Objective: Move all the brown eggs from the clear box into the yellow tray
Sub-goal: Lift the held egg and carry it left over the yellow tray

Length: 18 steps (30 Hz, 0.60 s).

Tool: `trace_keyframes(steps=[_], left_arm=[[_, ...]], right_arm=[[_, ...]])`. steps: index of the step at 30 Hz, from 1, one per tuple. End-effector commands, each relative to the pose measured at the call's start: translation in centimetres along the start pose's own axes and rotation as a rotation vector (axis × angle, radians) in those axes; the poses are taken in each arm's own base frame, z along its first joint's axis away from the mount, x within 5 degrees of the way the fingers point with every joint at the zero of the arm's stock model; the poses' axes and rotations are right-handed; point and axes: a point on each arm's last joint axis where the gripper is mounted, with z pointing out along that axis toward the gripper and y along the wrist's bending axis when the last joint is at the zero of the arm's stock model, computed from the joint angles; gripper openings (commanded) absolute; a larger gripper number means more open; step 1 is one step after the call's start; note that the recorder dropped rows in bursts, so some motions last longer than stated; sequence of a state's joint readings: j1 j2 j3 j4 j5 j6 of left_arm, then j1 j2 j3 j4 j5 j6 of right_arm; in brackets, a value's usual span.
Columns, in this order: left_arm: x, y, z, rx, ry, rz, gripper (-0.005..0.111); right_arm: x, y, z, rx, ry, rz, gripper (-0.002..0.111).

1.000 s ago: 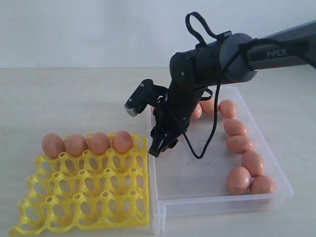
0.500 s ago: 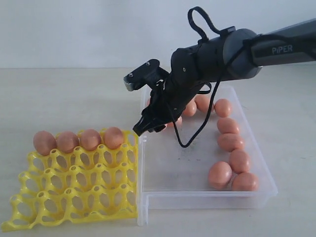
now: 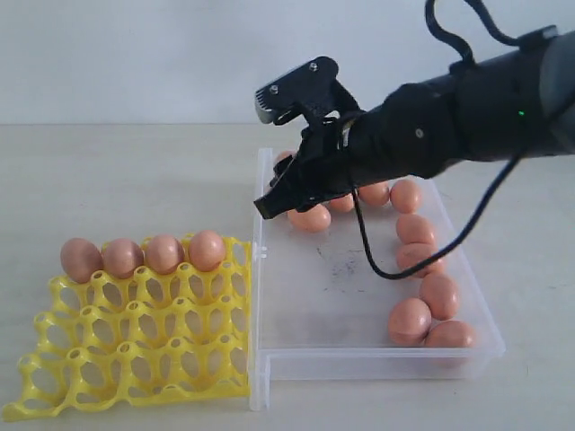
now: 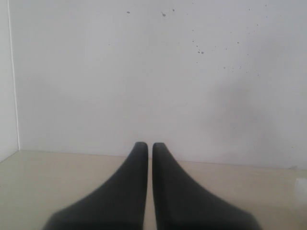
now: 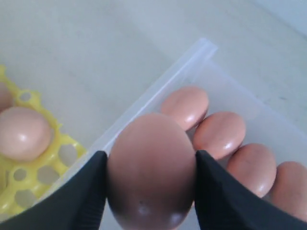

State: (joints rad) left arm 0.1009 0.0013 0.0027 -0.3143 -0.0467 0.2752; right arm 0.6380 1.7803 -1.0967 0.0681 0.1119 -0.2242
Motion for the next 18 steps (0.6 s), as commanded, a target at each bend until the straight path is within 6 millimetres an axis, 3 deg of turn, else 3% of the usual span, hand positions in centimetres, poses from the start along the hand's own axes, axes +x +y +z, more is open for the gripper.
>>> trace_keyframes(steps=[1,6,10,13,18], left_arm=[[-0.1,0.0,0.0,0.004,-0.009,-0.002,0.004],[-0.1,0.0,0.0,0.004,-0.009,-0.002,0.004],[-0.1,0.0,0.0,0.004,-0.009,-0.002,0.004],[-0.1,0.0,0.0,0.004,-0.009,-0.002,0.004],[-0.1,0.0,0.0,0.004,-0.009,-0.002,0.004]], right_arm=[[1.0,-0.1,-1.8,0.064,-0.245,0.033,0.0],[3.5,0.0,-2.5,0.096,-0.533,0.187,0.0],[4.8,1.3,-3.4,-0.054,-0.822,0.271,0.0],[5.2,2.8,-2.5,-0.239,-0.811,0.301,0.0],[4.4,7.1,-0.7,-0.476,-0.781,0.121,0.0]])
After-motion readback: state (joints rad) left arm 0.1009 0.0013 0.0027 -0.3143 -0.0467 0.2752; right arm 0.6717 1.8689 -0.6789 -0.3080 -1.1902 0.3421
